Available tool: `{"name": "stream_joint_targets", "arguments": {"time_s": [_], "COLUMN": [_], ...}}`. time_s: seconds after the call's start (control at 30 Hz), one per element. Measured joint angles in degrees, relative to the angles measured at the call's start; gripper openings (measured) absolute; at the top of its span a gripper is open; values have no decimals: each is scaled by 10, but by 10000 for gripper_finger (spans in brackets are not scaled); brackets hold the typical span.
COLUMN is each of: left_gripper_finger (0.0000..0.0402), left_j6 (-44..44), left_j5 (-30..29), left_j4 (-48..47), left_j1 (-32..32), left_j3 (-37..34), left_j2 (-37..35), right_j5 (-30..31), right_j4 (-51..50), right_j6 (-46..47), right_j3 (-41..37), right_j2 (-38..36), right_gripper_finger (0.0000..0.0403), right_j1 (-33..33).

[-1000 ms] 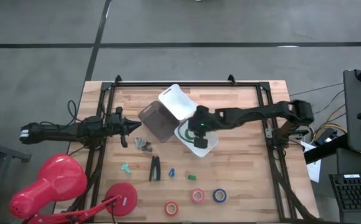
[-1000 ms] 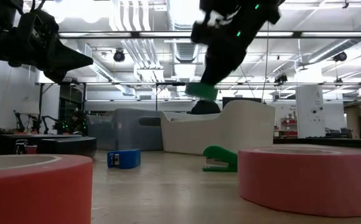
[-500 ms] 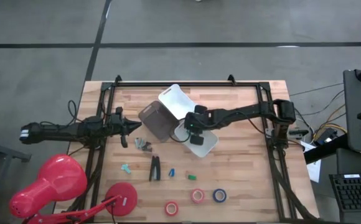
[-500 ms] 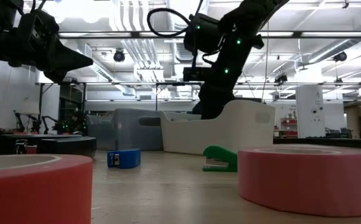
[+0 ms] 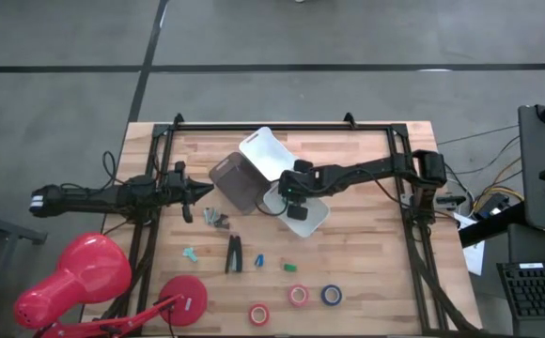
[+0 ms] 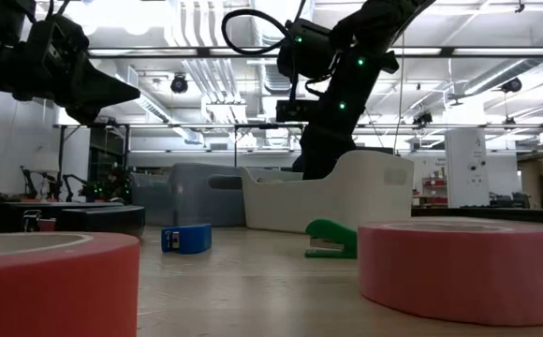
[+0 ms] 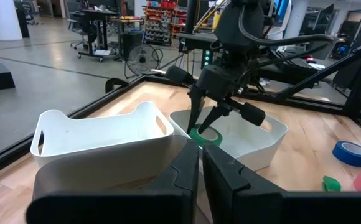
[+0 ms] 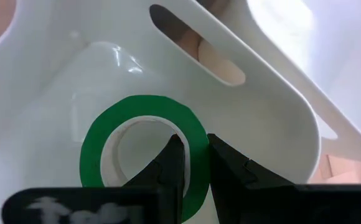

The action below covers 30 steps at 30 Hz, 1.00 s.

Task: Pick and place Stapler, Stapler remover, tape
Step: Put the green tape into the bottom white bin

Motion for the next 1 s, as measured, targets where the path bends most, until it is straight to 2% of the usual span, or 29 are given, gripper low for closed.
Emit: {"name": "stream_joint_targets", "arguments": {"time_s": [0.27, 0.63, 1.0], "left_gripper_finger": [24, 24, 24], "left_j6": [0, 0, 0], "left_j5": [0, 0, 0], "left_j4": [0, -1, 0], "left_j1": [0, 0, 0], "left_j3": [0, 0, 0], "left_j2": [0, 0, 0], "right_j5": [-2, 7, 6], "right_j4": [1, 11, -3], "right_j6": [-2, 2, 7], "right_j3": [-1, 0, 5], "right_j2": [6, 49, 18], "right_gripper_finger": [55, 125, 165], "right_j1": [0, 0, 1]}}
